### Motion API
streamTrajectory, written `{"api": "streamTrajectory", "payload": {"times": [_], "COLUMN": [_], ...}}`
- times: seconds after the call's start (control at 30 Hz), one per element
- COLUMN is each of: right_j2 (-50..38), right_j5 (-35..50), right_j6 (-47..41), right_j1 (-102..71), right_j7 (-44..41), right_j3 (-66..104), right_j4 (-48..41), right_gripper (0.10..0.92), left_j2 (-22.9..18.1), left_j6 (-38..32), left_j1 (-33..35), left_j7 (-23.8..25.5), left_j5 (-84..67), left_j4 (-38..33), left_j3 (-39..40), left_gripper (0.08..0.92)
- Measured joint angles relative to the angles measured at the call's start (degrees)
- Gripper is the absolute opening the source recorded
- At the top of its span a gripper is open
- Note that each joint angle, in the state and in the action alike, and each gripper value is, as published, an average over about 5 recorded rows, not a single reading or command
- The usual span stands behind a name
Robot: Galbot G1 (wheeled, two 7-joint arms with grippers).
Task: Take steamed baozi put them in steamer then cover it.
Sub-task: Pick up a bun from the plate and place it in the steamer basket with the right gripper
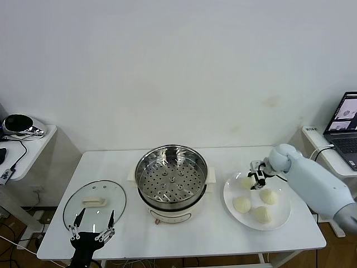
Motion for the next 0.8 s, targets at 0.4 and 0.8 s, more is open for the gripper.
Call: {"api": "streamTrajectory", "payload": {"times": [0.4, 0.8], "right_j2": [-2.8, 8.6], "right_j5": [14.5, 24.4], "right_j6": [0.8, 7.7], "right_j1": [18.2, 30.7], "right_j7": [1.9, 5.7], "right_j3": [-12.6, -26.2], "right_j4": [9.0, 8.8], "right_gripper": [0.560, 0.560], "left_j2": [0.6, 1.1], "left_j6": [-0.5, -1.1], "left_j1": [-0.6, -1.4], "left_j7": [0.5, 1.1], "left_j5": [-1.4, -3.9], "left_j4": [0.7, 2.0], "left_j3": [0.5, -0.1], "left_gripper": [0.823, 0.823]}}
